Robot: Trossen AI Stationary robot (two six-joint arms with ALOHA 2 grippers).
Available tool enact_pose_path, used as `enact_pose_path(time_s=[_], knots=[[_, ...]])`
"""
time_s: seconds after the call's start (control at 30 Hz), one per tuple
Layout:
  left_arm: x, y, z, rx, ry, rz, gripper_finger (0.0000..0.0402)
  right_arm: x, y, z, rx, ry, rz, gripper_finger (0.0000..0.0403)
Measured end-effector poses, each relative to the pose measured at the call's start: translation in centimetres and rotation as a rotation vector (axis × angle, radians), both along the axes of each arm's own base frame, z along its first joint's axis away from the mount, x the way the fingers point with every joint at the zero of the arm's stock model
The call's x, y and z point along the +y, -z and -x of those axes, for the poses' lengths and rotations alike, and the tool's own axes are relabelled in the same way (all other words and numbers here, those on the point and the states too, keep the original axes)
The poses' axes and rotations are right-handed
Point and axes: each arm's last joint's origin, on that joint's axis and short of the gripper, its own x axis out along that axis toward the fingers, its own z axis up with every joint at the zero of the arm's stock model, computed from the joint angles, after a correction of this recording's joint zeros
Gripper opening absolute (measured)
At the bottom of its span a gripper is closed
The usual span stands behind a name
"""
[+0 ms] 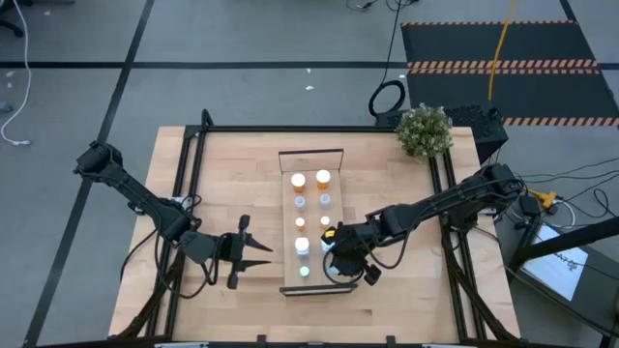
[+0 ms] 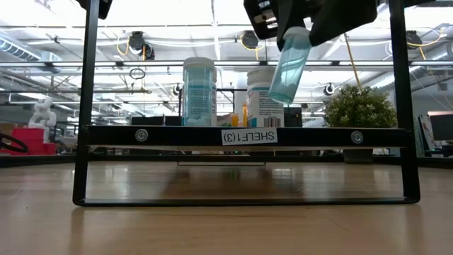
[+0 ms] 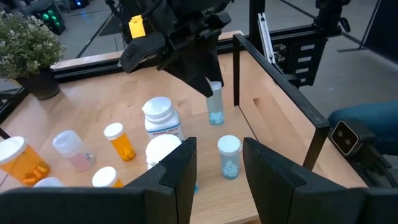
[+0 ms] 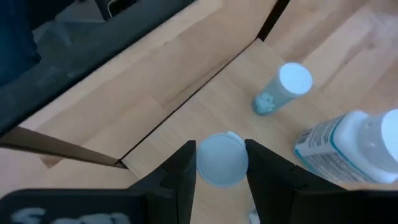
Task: Pick and place medicine bottles onto shelf by color
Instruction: Put the blue medicine bottle on the shelf
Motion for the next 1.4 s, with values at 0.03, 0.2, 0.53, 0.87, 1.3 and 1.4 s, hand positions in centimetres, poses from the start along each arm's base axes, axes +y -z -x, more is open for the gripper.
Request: enact_pose_path(time_s=[0.03,0.2,0.53,0.87,1.3,1.4], knots=[[0.0,0.0,0.0,0.0,-0.001,0.003,0.0134,0.0,0.0,0.0,-0.006,-0.012,-0.006,0.0119],[0.0,0.0,0.0,0.002,-0.005,0.016,0.0133,-0.5,0.0,-0.4,-0.02,-0.04,-0.024,0.0119],[0.0,0.0,0.0,0.002,-0.007,0.02,0.0134,-1.1,0.7,-0.9,0.008,-0.071,-0.071,0.0119],[0.0,0.0,0.0,-0.001,-0.015,0.014,0.0134,-1.2,1.4,-1.1,0.026,-0.07,-0.06,0.0119],[0.1,0.0,0.0,-0.002,-0.025,0.012,0.0133,-1.2,1.3,-1.2,0.069,0.015,-0.112,0.0119],[0.1,0.0,0.0,-0.002,-0.025,0.011,0.0133,-1.2,1.3,-1.2,0.094,0.056,-0.139,0.0119]])
